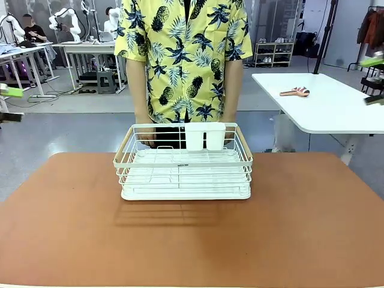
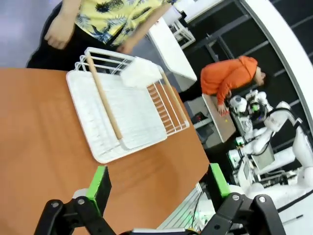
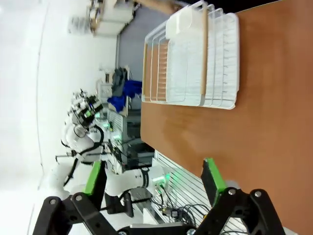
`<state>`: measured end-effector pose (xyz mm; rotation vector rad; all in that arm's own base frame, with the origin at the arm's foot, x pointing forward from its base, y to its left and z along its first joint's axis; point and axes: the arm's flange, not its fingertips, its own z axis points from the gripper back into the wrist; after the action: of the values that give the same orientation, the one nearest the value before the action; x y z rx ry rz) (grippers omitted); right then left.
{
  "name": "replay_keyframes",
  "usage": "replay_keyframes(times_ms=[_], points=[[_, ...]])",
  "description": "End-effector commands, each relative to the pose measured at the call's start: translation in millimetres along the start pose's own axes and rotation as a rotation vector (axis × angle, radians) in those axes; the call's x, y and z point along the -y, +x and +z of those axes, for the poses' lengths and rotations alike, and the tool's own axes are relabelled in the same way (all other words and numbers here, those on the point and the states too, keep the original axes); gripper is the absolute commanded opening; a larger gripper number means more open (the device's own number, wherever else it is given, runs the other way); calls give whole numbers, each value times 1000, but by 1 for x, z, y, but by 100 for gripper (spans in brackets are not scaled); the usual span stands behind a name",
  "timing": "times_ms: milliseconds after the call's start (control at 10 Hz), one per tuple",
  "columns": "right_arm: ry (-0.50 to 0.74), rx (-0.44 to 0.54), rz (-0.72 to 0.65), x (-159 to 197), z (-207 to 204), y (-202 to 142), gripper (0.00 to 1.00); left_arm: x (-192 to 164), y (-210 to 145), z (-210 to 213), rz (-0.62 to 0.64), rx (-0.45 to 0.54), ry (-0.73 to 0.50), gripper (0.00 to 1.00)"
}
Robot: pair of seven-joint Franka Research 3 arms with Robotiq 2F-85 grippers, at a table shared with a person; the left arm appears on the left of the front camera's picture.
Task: Clean the table.
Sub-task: Pick up the Lint Roller when the human hands it over.
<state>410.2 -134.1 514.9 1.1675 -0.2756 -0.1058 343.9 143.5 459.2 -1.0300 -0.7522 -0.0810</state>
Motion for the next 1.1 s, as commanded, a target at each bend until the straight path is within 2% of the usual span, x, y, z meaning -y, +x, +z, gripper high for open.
replay_keyframes(times_ms=[0,200,400,500,700,900,1000], points=[[44,54,-43,26,23,-3,100,10,3,27,46,85,13,100],[44,68,-67,55,57,-16,100,-7,-5,71,105,160,51,100],[57,128,-138,84,93,-27,100,-13,-6,82,107,203,59,100],[69,182,-182,98,109,-33,100,-13,-3,82,101,194,68,100],[41,201,-216,107,108,-42,100,-15,-5,95,119,216,109,100],[-5,159,-193,105,98,-36,100,-14,-12,91,116,190,114,100],[50,206,-227,114,115,-41,100,-16,-8,92,114,201,105,100]])
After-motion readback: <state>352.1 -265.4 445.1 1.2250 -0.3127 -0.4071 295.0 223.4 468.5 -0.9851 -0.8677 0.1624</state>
